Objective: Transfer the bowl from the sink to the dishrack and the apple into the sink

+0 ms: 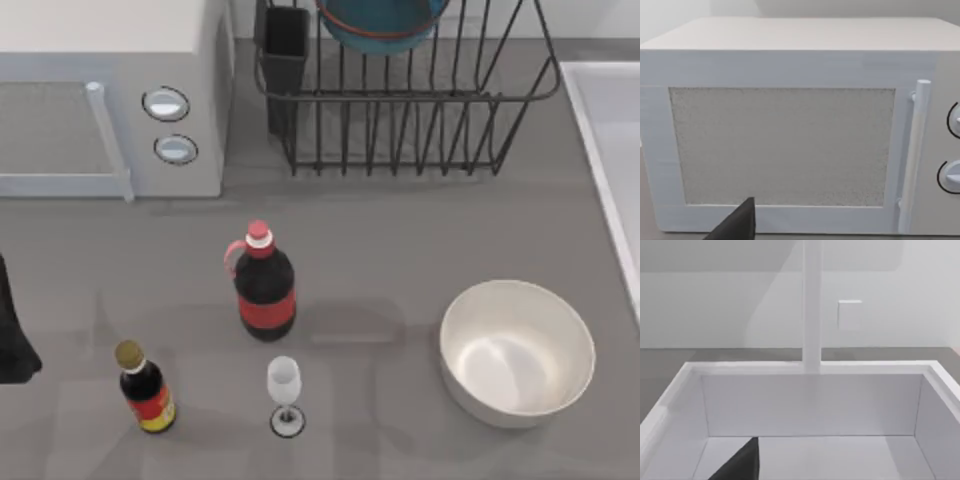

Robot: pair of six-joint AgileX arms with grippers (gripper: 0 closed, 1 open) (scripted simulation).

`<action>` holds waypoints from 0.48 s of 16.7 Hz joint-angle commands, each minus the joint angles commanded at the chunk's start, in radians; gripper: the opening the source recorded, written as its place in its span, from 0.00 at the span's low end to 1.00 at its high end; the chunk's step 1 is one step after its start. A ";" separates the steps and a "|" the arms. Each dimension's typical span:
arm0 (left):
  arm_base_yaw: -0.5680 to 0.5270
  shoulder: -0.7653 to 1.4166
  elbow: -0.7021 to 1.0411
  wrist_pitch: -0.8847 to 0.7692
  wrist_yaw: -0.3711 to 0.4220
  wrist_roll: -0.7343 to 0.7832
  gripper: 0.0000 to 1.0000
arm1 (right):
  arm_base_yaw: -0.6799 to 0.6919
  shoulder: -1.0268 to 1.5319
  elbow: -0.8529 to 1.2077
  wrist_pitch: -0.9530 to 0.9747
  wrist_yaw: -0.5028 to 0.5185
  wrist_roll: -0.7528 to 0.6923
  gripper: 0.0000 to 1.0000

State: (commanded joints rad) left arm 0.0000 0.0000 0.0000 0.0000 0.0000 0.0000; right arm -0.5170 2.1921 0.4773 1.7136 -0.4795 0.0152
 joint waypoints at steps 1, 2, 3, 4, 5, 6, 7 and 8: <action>0.000 0.000 0.000 0.000 0.000 0.000 1.00 | 0.010 -0.027 -0.010 -0.024 0.011 0.000 1.00; 0.000 0.000 0.000 0.000 0.000 0.000 1.00 | 0.023 -0.064 -0.023 -0.057 0.024 0.000 1.00; 0.000 0.000 0.000 0.000 0.000 0.000 1.00 | 0.038 -0.112 -0.038 -0.099 0.039 0.000 1.00; 0.000 0.000 0.000 0.000 0.000 0.000 1.00 | 0.055 -0.169 -0.053 -0.150 0.055 0.000 1.00; 0.000 0.000 0.000 0.000 0.000 0.000 1.00 | 0.073 -0.237 -0.069 -0.209 0.071 -0.001 1.00; 0.000 0.000 0.000 0.000 0.000 0.000 1.00 | 0.092 -0.314 -0.086 -0.274 0.088 -0.001 1.00; 0.000 0.000 0.000 0.000 0.000 0.000 1.00 | 0.112 -0.402 -0.104 -0.346 0.105 -0.002 1.00; 0.000 0.000 0.000 0.000 0.000 0.000 1.00 | 0.133 -0.501 -0.123 -0.422 0.124 -0.003 1.00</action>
State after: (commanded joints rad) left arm 0.0000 0.0000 0.0000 0.0000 0.0000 0.0000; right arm -0.3844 1.6916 0.3547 1.2918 -0.3558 0.0122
